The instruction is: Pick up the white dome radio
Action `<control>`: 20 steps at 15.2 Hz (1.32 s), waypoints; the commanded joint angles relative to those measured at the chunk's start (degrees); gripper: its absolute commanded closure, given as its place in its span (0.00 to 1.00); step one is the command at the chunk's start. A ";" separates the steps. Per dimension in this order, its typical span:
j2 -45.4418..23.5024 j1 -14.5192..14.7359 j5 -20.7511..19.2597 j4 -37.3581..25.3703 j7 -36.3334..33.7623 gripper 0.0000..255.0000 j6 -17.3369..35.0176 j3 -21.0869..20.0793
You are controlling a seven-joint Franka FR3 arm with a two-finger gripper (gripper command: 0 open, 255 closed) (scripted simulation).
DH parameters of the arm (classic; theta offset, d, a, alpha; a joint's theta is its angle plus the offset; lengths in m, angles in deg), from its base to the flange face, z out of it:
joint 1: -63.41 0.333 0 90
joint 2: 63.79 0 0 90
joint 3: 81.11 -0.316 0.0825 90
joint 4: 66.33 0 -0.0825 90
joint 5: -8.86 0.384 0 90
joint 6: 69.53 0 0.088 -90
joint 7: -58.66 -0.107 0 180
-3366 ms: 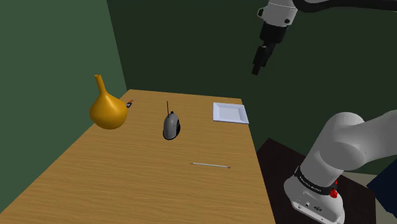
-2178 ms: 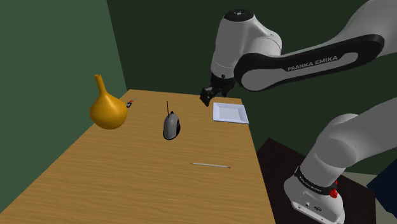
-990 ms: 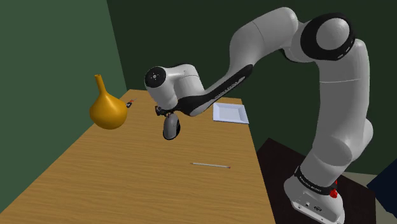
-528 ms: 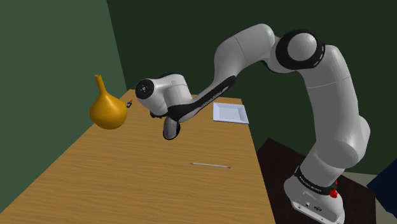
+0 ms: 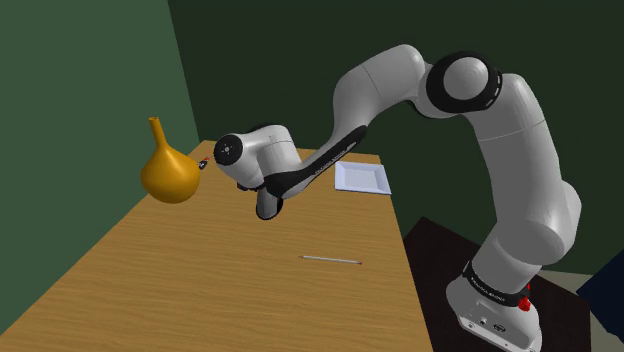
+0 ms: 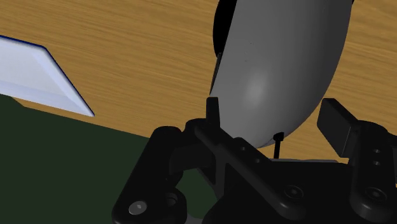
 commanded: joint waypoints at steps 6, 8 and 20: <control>-0.08 0.03 0.02 0.01 -0.02 1.00 0.00 0.02; 0.34 -0.16 0.34 -0.05 0.41 1.00 -0.19 -0.19; 5.38 -1.68 4.51 -1.30 5.41 1.00 -3.20 -2.71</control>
